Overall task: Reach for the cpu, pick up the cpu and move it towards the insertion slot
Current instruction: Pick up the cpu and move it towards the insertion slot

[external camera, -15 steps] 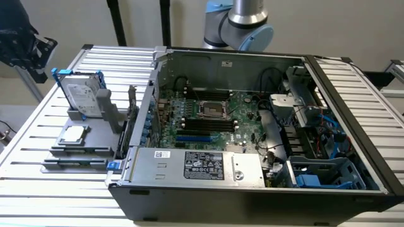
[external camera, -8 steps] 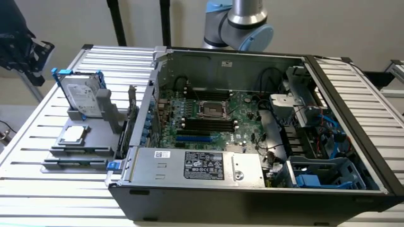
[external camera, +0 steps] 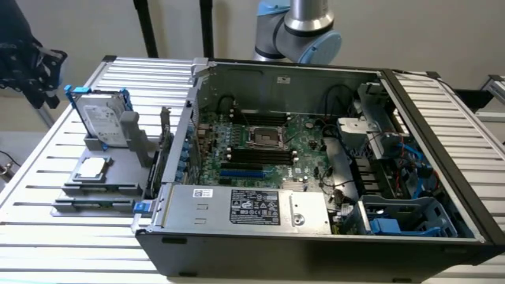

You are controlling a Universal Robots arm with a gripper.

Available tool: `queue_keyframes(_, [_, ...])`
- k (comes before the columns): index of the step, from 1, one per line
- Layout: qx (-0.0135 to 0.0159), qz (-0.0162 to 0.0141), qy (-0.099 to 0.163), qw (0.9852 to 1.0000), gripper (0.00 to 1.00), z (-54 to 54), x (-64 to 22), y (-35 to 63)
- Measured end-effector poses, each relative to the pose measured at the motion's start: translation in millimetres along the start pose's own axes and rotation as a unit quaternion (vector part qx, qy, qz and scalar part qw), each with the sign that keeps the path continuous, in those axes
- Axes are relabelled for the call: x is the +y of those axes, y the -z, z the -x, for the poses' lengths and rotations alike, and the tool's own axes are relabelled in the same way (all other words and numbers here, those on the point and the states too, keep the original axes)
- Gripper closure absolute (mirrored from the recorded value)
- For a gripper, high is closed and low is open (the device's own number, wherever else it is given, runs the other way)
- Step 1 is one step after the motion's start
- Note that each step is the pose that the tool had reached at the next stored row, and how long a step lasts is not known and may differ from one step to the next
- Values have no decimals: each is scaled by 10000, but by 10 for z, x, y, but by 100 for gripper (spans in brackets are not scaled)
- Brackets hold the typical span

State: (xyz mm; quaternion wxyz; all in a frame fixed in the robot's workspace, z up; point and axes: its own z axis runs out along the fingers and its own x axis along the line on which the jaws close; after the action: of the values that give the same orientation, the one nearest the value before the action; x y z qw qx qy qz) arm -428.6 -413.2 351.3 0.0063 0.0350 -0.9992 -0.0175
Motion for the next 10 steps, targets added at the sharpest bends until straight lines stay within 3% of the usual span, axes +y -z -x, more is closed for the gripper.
queue_keyframes(4, [2, -1, 67, 10000, 58, 0, -1, -16])
queue_keyframes(5, [2, -1, 79, 10000, 47, 0, -1, -23])
queue_keyframes(6, [2, 0, 89, 10000, 47, 0, -1, -31])
queue_keyframes(10, [3, -1, 114, 9999, 29, 1, -3, -91])
